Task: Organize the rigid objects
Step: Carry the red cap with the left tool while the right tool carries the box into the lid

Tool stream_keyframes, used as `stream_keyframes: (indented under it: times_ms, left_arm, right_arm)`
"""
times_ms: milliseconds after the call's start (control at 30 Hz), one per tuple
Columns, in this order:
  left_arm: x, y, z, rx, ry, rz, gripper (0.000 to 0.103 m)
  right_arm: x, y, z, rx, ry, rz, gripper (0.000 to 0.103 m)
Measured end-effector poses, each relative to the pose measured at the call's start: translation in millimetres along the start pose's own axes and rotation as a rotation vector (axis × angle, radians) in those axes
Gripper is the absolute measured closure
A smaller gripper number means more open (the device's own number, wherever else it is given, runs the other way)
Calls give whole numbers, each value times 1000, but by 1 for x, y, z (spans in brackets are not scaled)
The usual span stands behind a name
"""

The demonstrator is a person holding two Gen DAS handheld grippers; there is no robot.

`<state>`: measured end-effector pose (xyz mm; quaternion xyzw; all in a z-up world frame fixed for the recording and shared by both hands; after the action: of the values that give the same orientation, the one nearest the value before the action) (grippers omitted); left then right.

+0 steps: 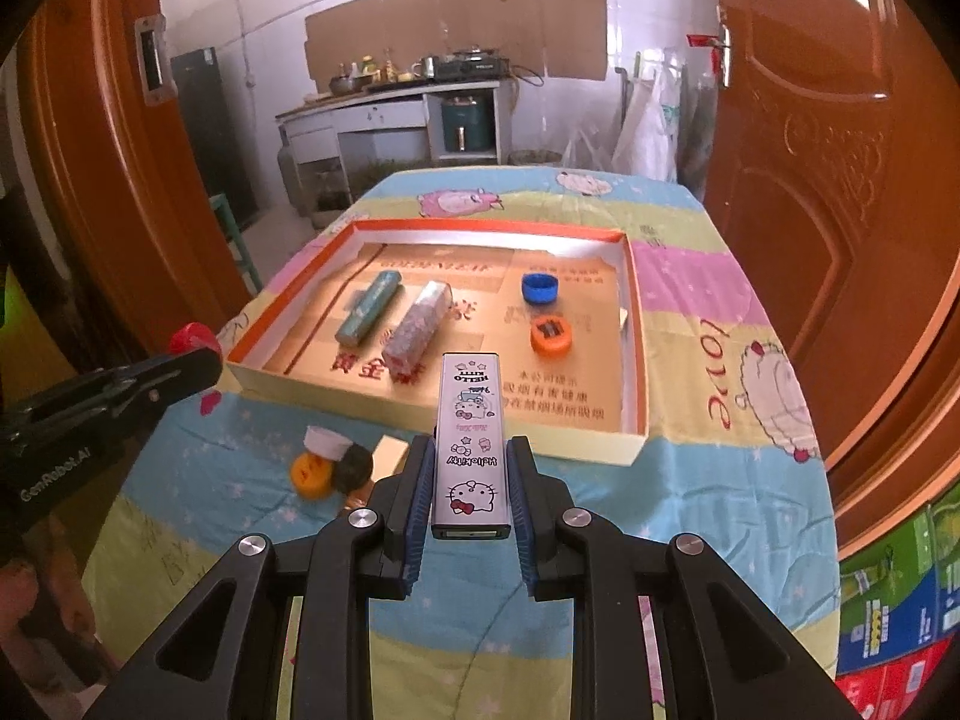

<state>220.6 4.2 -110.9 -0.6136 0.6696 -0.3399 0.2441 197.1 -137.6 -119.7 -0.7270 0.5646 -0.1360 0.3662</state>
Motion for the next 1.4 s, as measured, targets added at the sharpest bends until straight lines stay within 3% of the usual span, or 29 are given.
stream_keyframes:
  times_ms: [733,1400]
  left_arm:
    - [3,-48,37,-8,-18,2,92]
    - [-13,-82,106,-76,-42,1,92]
  right_arm:
    - [19,-47,29,1,-38,-38,78]
    - [35,-87,89,-51,-71,-74,78]
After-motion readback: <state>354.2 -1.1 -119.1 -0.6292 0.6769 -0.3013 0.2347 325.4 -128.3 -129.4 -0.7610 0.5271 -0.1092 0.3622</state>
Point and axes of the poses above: each gripper's, at about its wrist camera, not at the fingertips, and z roughly the way its jaws point, x to its right, y to its underside, the point moved 10 cm from there along z, roughly the way its jaws point, and after that the axes turned 11 degrees about -y, right-handed, at the moved point
